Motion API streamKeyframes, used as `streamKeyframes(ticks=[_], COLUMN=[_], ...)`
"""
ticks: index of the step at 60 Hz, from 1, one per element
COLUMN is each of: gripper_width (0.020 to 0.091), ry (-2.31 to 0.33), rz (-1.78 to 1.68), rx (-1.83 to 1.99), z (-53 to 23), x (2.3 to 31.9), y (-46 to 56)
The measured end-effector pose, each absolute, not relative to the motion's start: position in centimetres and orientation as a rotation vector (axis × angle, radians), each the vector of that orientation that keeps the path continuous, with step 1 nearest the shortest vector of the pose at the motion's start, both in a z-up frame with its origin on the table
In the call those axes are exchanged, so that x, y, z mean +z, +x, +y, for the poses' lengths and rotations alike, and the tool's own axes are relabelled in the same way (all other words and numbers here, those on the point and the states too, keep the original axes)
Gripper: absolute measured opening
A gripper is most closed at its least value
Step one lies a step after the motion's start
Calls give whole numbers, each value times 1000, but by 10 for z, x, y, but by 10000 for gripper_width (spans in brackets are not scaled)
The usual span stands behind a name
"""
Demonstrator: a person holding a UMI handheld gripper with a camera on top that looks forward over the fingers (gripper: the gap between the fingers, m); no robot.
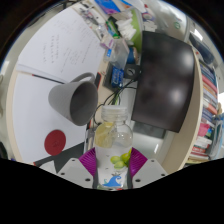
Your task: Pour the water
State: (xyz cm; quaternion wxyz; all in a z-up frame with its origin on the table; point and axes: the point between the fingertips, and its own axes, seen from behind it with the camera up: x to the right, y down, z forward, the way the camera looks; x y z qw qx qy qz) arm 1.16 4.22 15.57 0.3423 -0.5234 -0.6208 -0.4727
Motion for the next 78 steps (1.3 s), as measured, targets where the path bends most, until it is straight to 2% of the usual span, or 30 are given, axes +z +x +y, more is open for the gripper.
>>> streamKeyframes(ticks=[10, 18, 25, 37, 57, 64, 78], gripper_width=[394, 396, 395, 396, 399, 401, 561], ry=[-1699, -1802, -1836, -1909, -1855, -1811, -1834], rz=[-1205, -887, -651, -268, -162, -155, -144], rx=[-856, -525, -322, 12, 85, 56, 32], z=[27, 24, 26, 31, 42, 41, 33], x=[164, 161, 150, 106, 74, 76, 71], y=[16, 8, 14, 25, 35, 35, 38])
